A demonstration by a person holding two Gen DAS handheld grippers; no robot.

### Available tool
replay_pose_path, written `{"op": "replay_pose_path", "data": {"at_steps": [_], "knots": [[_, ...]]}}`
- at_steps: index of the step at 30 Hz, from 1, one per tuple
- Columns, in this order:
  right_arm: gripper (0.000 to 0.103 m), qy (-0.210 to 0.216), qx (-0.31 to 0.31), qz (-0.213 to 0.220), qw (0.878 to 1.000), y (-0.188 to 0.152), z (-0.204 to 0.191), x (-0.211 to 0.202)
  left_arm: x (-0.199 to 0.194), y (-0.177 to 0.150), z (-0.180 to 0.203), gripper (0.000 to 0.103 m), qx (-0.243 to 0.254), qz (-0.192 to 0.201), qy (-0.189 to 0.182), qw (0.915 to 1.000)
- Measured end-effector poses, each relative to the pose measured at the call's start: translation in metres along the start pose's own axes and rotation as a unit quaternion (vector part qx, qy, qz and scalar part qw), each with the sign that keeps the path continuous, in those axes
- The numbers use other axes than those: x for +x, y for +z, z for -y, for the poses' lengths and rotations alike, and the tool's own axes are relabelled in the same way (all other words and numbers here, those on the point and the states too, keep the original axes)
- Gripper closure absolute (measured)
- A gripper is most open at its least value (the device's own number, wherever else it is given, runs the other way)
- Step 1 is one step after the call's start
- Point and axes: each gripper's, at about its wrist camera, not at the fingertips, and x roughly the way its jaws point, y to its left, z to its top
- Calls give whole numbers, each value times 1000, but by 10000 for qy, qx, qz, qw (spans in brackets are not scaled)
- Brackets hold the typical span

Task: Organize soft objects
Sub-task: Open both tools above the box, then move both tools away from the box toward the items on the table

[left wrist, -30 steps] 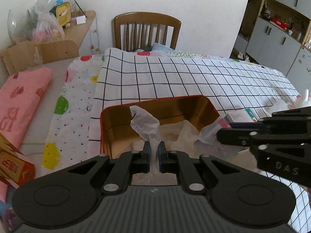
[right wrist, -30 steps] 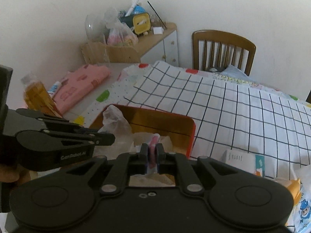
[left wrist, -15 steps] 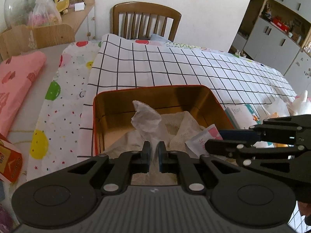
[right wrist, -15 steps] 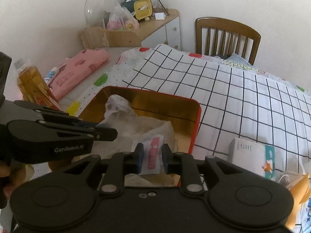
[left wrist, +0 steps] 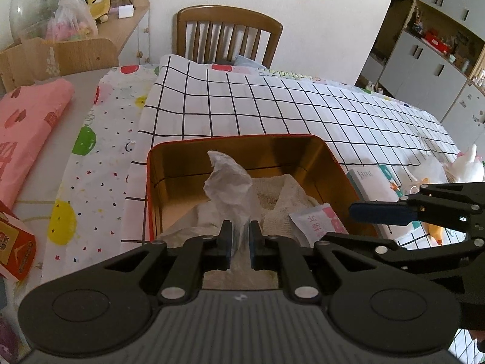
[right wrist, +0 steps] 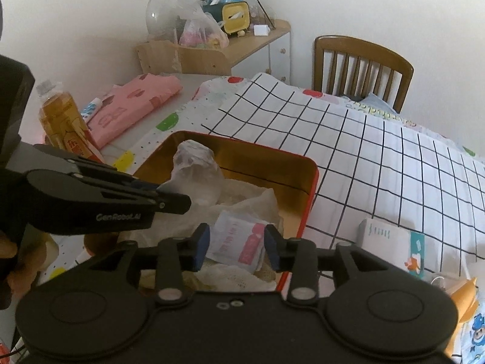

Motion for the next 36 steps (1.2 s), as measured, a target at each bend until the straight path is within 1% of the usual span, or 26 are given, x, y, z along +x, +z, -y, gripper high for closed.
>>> {"op": "replay_pose_path", "data": {"at_steps": [2,3,4,5,6,10,12,16,20,27,29,30,33,36], "knots": [[61,-4,-19,36,10000,0,0,-4,-2,0,0,82,-2,21,30,10000],[60,-8,-17,49,10000,-1,-1,-5,-4,-1,1,69,0,38,30,10000],[60,5,-13,59,10000,-1,0,-7,-5,-1,1,46,5,49,23,10000],[59,8,-6,70,10000,-1,0,-9,-6,-1,1,34,7,65,22,10000],[59,3,-2,82,10000,-1,0,-11,-8,-1,2,28,9,101,29,9999],[58,14,71,155,9999,-1,3,-21,-17,-1,4,28,2,185,29,9998],[53,50,108,224,9997,-1,5,-29,-24,-2,5,28,17,224,19,9997],[51,78,105,374,9992,-1,6,-49,-40,-2,8,28,-30,306,7,9995],[46,105,79,546,9984,-2,7,-69,-56,-2,15,28,-42,409,24,9992],[40,189,160,799,9965,-9,16,-102,-82,0,39,28,106,640,18,9979],[39,178,193,865,9959,-12,19,-110,-88,1,47,23,170,707,-14,9974],[38,178,209,893,9956,-13,22,-115,-92,1,53,20,201,750,-18,9970],[31,168,281,986,9946,-17,30,-126,-98,2,67,20,258,829,-110,9962],[27,165,379,1066,9934,-22,40,-139,-101,2,80,20,301,849,-172,9958]]}}
